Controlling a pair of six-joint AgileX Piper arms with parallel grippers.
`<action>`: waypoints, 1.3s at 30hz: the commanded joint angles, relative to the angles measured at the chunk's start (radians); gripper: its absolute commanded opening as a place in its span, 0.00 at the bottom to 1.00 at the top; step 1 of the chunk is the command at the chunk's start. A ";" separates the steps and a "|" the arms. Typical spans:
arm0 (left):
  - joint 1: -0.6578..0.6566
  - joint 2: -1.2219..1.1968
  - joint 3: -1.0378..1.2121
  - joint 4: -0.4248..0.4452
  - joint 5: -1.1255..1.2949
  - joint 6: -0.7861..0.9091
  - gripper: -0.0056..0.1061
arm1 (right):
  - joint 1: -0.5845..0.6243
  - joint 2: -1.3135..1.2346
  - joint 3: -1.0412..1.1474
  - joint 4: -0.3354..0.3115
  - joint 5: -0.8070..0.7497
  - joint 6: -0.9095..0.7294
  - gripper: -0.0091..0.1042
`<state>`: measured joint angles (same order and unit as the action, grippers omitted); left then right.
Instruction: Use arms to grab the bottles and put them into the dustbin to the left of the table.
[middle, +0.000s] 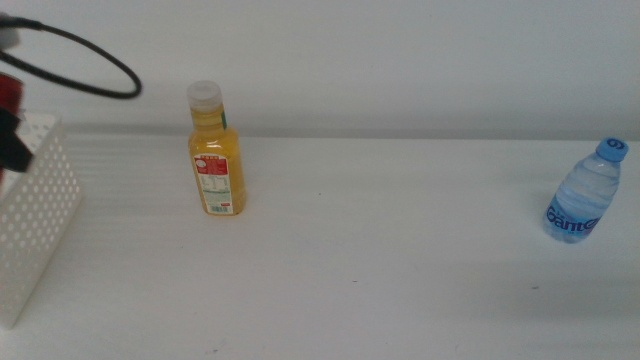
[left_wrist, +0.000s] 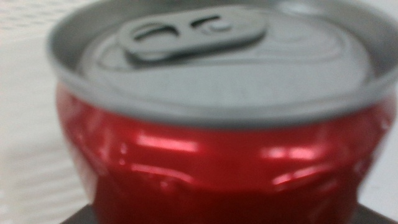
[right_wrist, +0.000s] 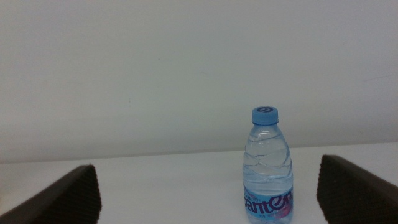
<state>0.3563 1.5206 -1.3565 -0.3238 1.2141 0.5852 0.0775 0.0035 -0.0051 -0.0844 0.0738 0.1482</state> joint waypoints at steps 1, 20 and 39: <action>0.028 0.034 -0.069 0.042 0.098 -0.024 0.03 | -0.008 -0.039 0.044 -0.006 -0.008 -0.006 0.90; 0.053 0.373 -0.205 0.373 -0.040 -0.063 0.05 | -0.008 -0.039 0.044 -0.006 -0.008 -0.006 0.90; 0.049 0.447 -0.205 0.495 -0.085 -0.225 0.85 | -0.008 -0.039 0.044 -0.006 -0.008 -0.006 0.90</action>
<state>0.4080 1.9916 -1.5535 0.1570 1.1108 0.3853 0.0775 0.0035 -0.0051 -0.0844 0.0738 0.1482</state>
